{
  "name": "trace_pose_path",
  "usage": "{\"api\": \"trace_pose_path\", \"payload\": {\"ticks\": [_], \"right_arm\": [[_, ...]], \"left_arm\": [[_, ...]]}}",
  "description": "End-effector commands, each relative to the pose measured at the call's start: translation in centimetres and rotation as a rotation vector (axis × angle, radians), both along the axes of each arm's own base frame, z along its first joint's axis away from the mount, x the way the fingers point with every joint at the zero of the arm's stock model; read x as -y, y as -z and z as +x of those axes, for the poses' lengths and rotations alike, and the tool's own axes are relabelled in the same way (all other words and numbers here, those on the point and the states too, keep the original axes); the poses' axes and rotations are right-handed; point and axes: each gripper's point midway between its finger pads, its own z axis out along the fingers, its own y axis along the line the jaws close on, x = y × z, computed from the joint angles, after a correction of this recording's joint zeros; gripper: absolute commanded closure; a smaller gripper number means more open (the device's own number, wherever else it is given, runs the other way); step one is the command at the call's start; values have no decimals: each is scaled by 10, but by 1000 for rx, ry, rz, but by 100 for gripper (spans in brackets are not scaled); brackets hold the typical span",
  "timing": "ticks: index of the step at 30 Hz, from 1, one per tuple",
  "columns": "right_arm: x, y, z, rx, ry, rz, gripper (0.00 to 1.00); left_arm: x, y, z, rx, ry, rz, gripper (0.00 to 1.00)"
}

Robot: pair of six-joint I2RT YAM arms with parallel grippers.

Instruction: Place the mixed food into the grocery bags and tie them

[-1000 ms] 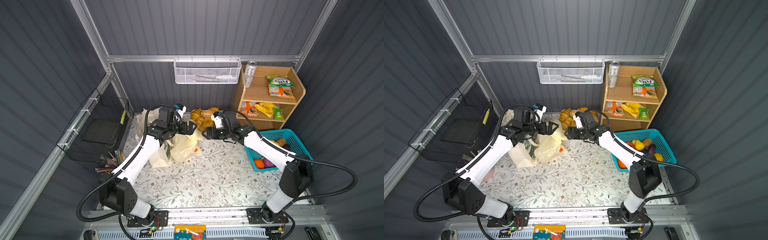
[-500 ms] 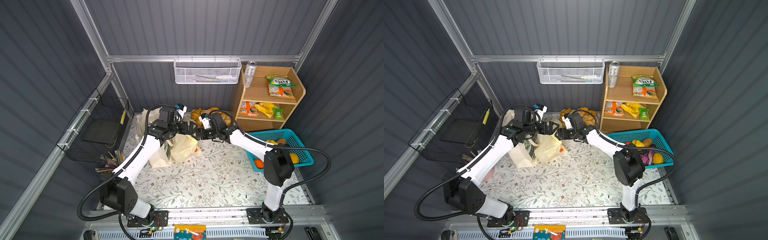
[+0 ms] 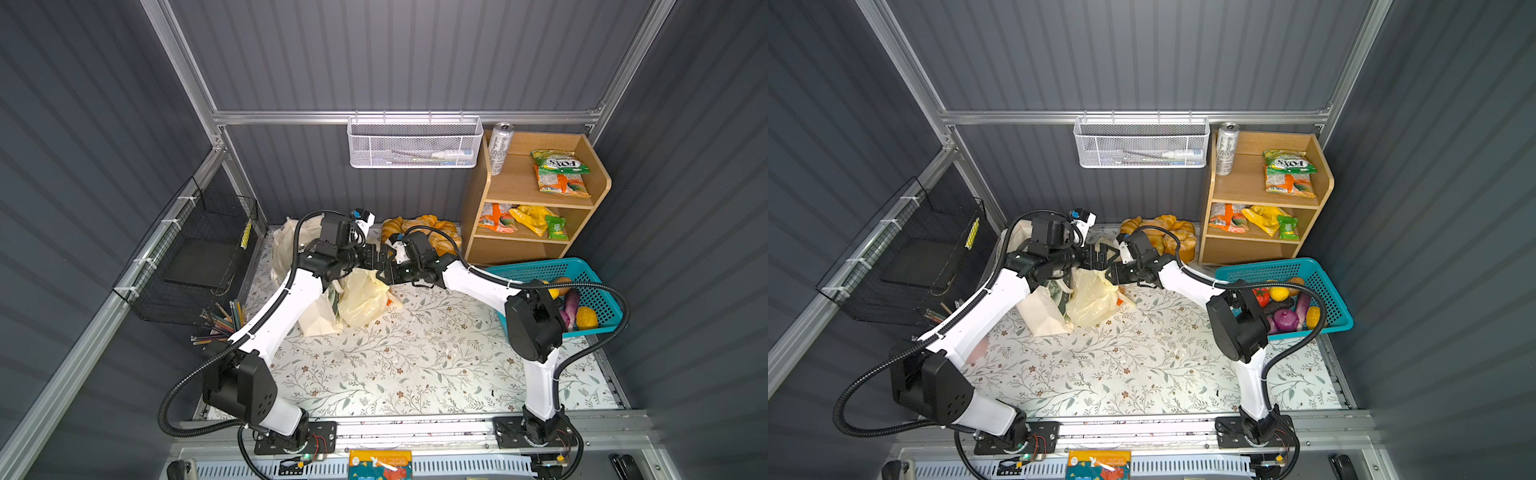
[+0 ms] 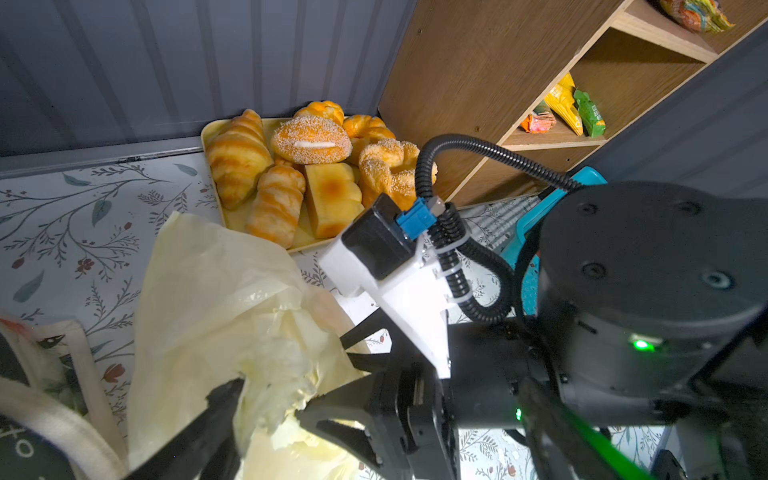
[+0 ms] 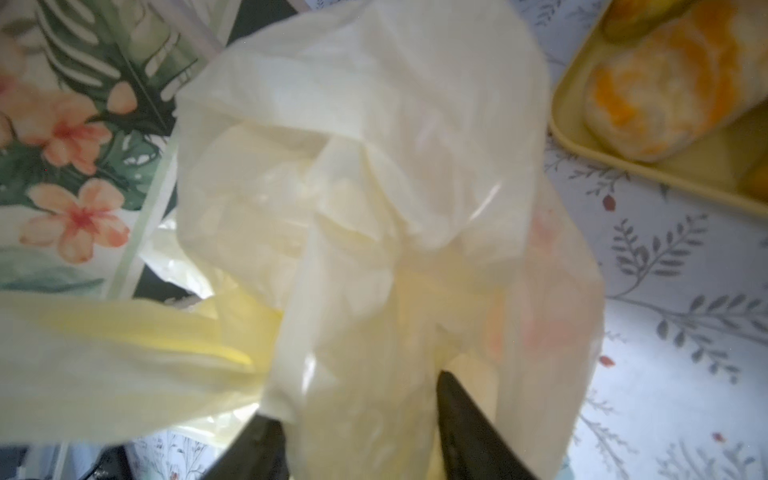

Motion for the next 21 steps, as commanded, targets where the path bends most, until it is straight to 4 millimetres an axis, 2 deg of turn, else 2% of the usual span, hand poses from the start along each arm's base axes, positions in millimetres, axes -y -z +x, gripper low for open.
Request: {"api": "trace_pose_path", "payload": {"ticks": [1, 4, 9, 12, 17, 21], "right_arm": [[-1, -3, -2, 2, 2, 21, 76], [-3, -8, -10, -14, -24, 40, 99], [18, -15, -11, -7, 60, 1, 100], [34, -23, -15, -5, 109, -11, 100], [65, -35, -15, -2, 173, -11, 100], [83, -45, -23, 14, 182, -17, 100]], "left_arm": [[5, -15, 4, 31, 8, -5, 0], [-1, -23, 9, 63, -16, 27, 0], [-27, -37, 24, 109, -135, 167, 0], [-41, -42, 25, 116, -165, 251, 0], [-43, -42, 6, 33, -91, 313, 0], [-49, -62, -7, 112, -128, 243, 0]]}}
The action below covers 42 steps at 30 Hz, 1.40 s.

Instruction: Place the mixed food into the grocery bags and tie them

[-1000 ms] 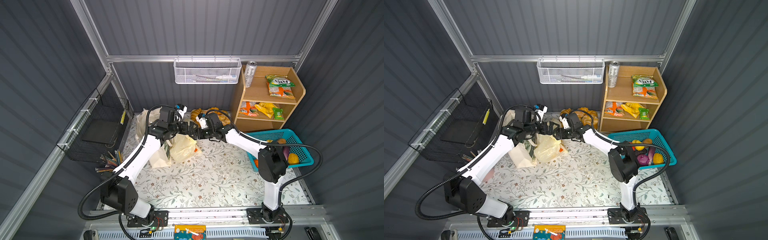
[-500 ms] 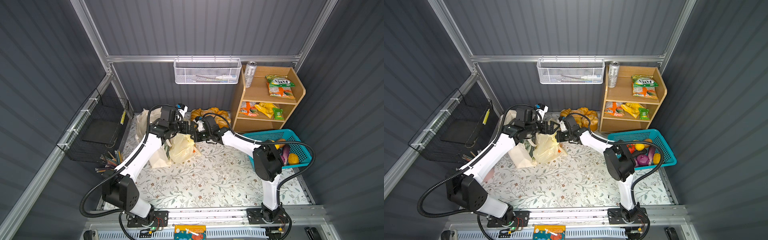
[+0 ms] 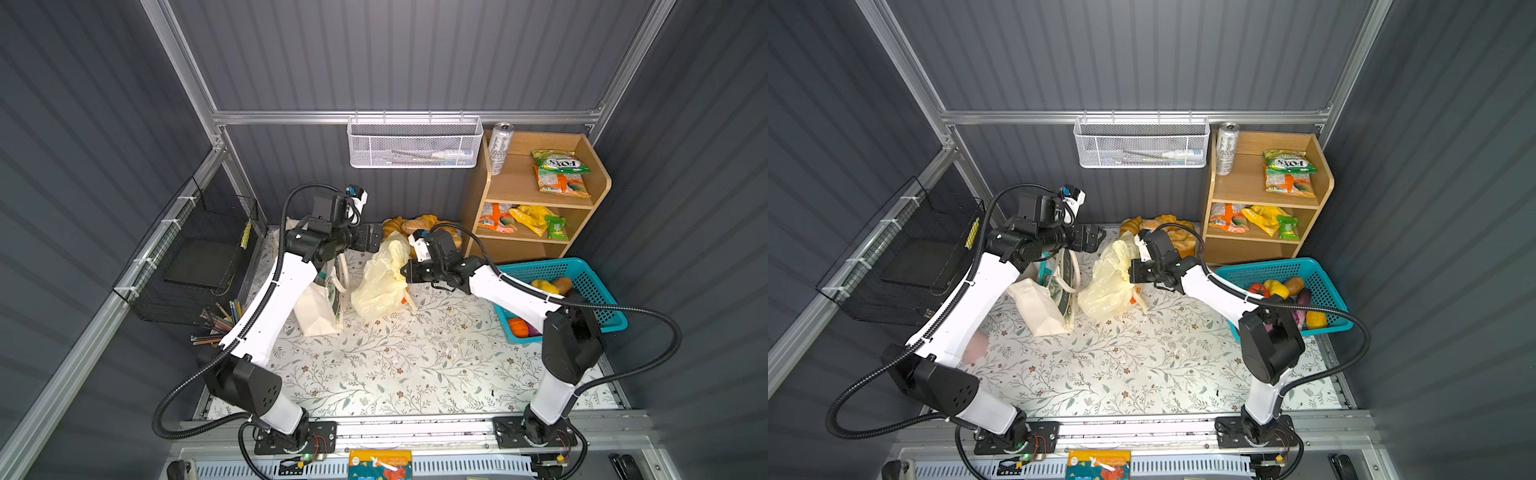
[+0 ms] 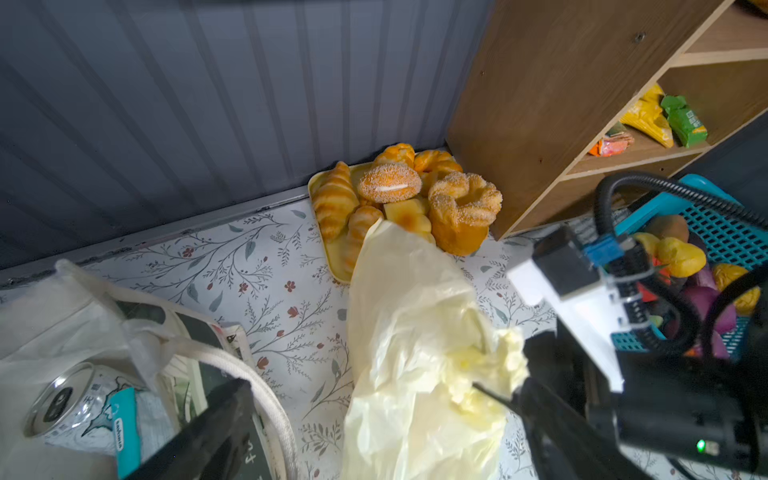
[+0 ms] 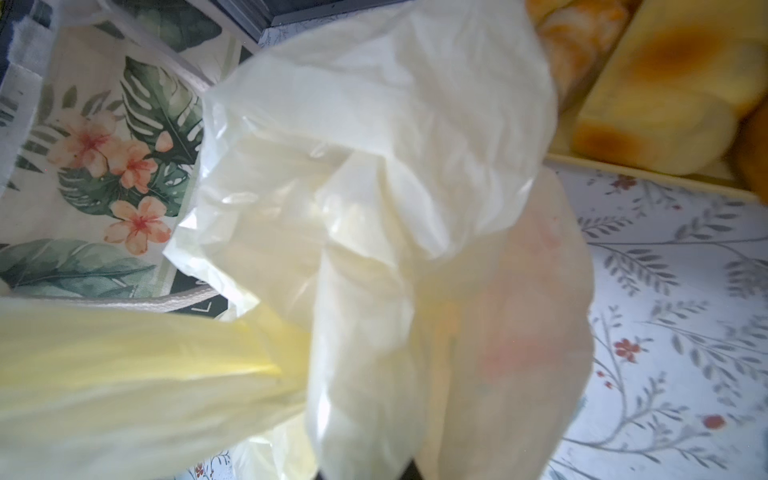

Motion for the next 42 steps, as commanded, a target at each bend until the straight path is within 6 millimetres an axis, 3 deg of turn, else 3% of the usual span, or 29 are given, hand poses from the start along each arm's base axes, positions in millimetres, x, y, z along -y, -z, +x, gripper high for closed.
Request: {"api": "trace_pose_path", "payload": {"ticks": [1, 4, 7, 12, 18, 21, 23, 25, 29, 35, 40, 42], "right_arm": [[17, -6, -8, 2, 17, -26, 100], [28, -23, -16, 30, 17, -37, 100], [36, -57, -25, 83, 14, -26, 100], [41, -136, -37, 202, -15, 26, 100], [19, -210, -37, 300, -88, 132, 100], [0, -232, -30, 330, -116, 167, 100], [-2, -243, -21, 357, -103, 160, 100], [6, -249, -13, 383, -78, 132, 100], [43, -248, -6, 382, -13, 109, 100], [100, -224, -15, 351, 104, 122, 100], [123, -206, -26, 323, 151, 126, 100], [127, -202, -29, 314, 157, 129, 100]], "left_arm": [[-14, -6, -20, 10, -17, 7, 0], [-21, -23, -23, 56, -54, -10, 0], [-36, -46, -21, 125, -121, -6, 0], [-82, -82, -9, 205, -271, -29, 0], [-108, -106, 4, 235, -332, -19, 0], [-125, -107, 14, 217, -379, -19, 0], [-125, -96, 19, 162, -358, -12, 0], [-108, -74, 22, 76, -272, -17, 0], [-94, -15, 25, -127, -204, 18, 0], [-86, 46, 38, -273, -199, 61, 0], [-78, 88, 42, -367, -202, 186, 0], [-79, 97, 43, -376, -214, 214, 4]]}}
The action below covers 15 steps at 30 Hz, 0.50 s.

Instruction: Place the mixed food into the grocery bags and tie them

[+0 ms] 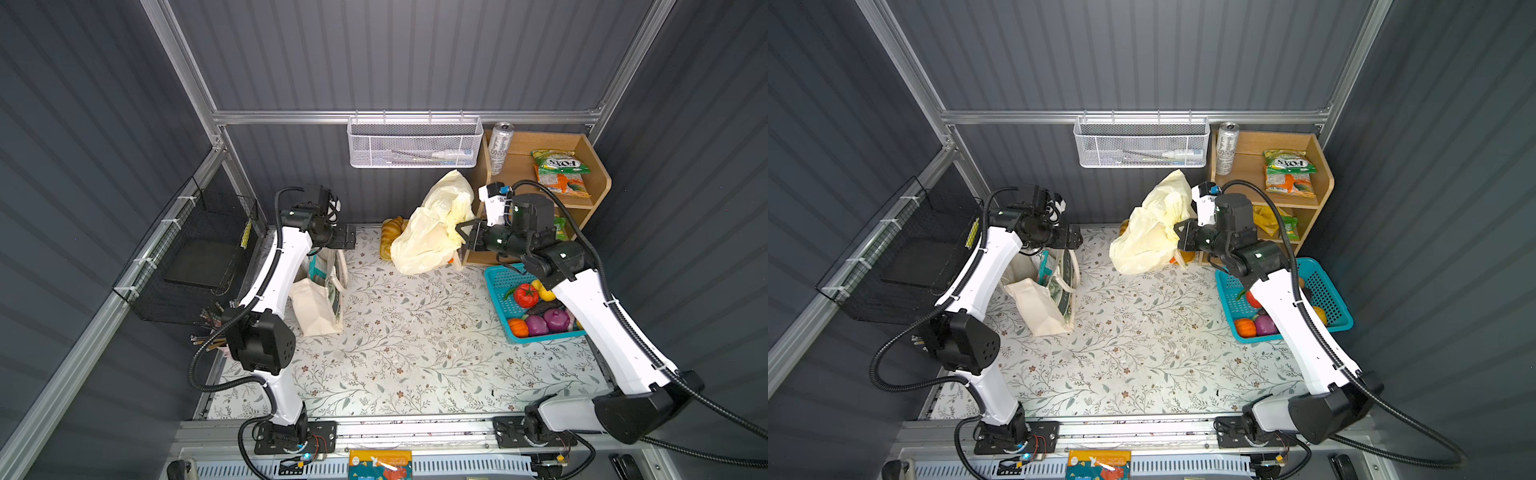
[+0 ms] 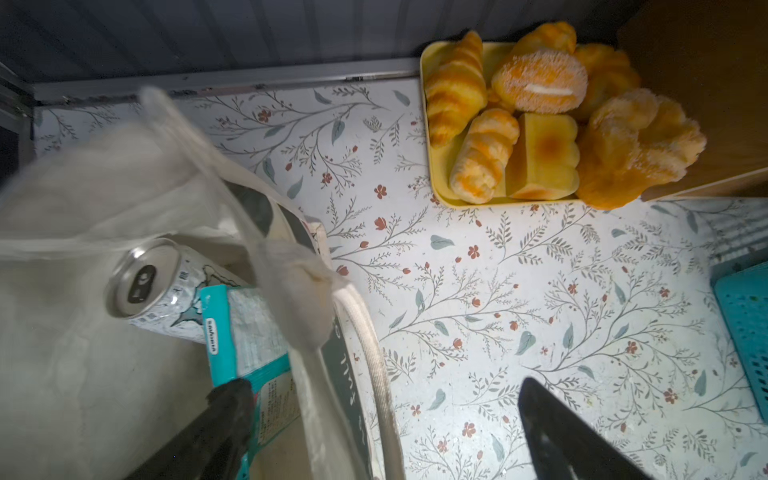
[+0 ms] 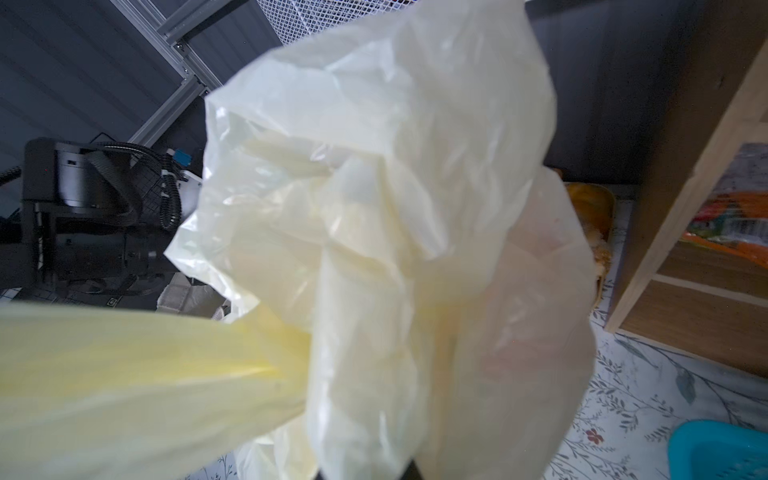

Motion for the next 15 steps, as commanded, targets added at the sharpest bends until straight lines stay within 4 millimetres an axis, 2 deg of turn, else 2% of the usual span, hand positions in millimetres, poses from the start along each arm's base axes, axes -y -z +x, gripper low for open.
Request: {"api": "trace_pose_path", "payload": {"ticks": [1, 3, 9, 10, 12, 15], "right_arm": [[4, -3, -2, 16, 4, 34, 100], [5, -1, -5, 15, 2, 36, 100], [13, -4, -8, 23, 13, 43, 100], [14, -5, -8, 23, 15, 45, 100], [17, -8, -9, 29, 19, 46, 100], [22, -10, -10, 34, 29, 46, 100]], "left_arm": [[-4, 13, -7, -39, 0, 77, 4], [-5, 17, -6, -46, -3, 87, 20], [6, 33, -11, -106, 32, 45, 96], [9, 36, -12, -116, 41, 34, 100], [15, 38, -16, -126, 60, 18, 100], [35, 27, -24, -106, 105, -25, 100]]}}
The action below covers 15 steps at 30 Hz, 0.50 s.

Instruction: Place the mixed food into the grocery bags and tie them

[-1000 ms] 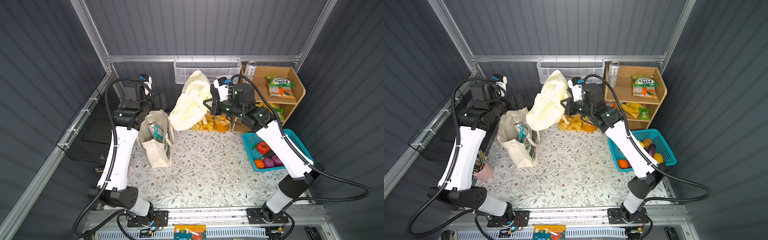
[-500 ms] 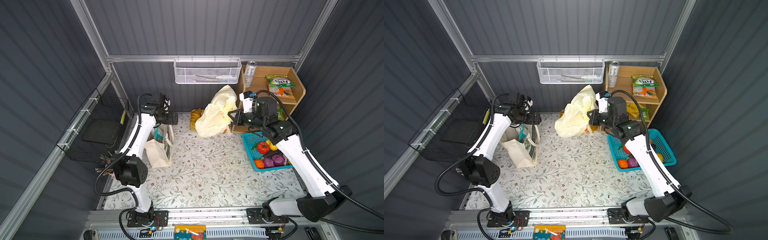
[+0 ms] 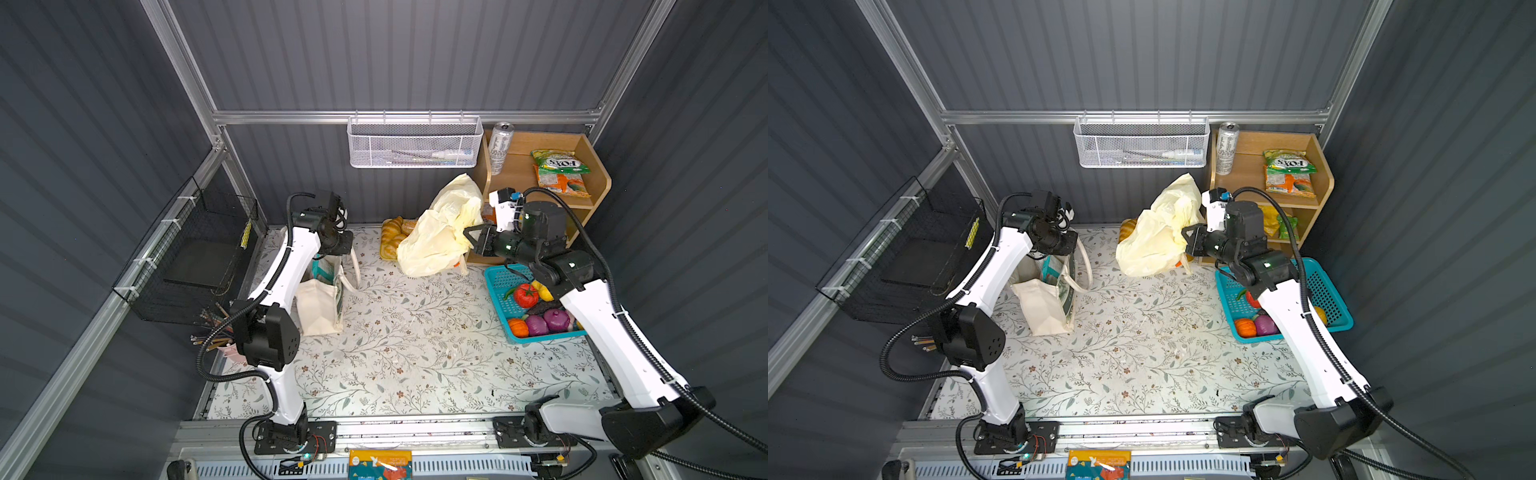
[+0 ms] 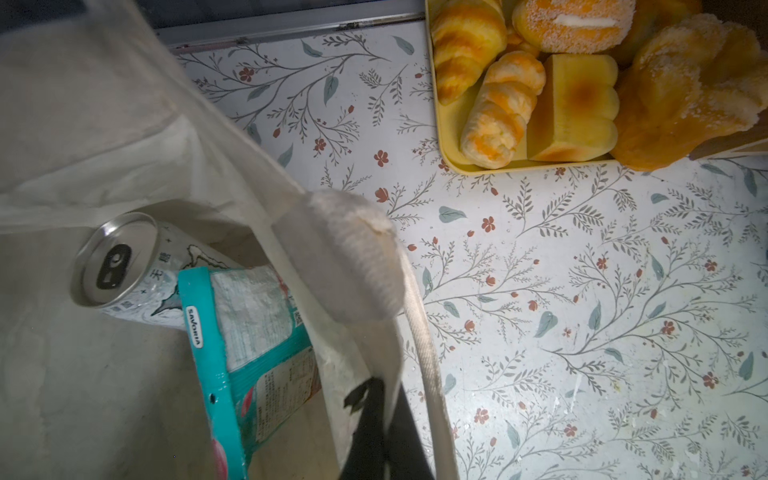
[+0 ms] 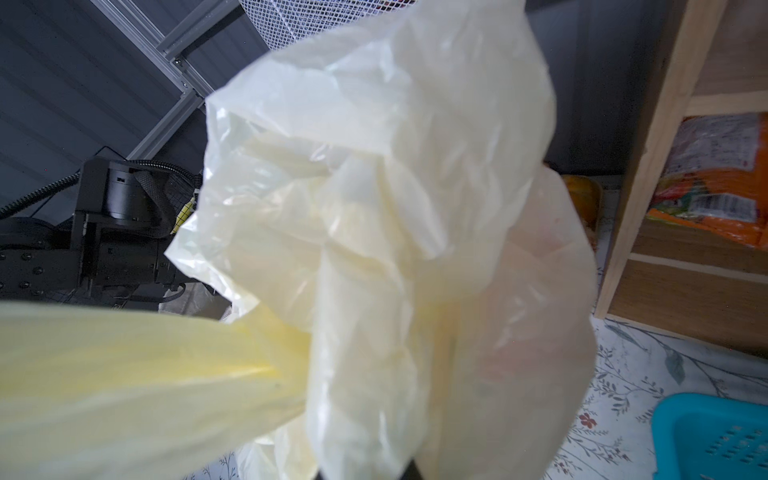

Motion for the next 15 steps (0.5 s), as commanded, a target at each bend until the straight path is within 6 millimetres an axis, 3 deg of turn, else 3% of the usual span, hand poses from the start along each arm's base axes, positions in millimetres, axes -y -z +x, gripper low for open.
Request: {"api": "trace_pose_path", "payload": {"ticks": [1, 5, 15], "right_arm": [[6, -12, -4, 30, 4, 16, 100], [15, -14, -3, 33, 30, 24, 100], [33, -18, 0, 39, 85, 41, 100]], "left_arm": [[36, -4, -22, -41, 93, -81, 100], [74, -31, -37, 11, 144, -167, 100], [150, -67, -70, 77, 218, -335, 100]]}}
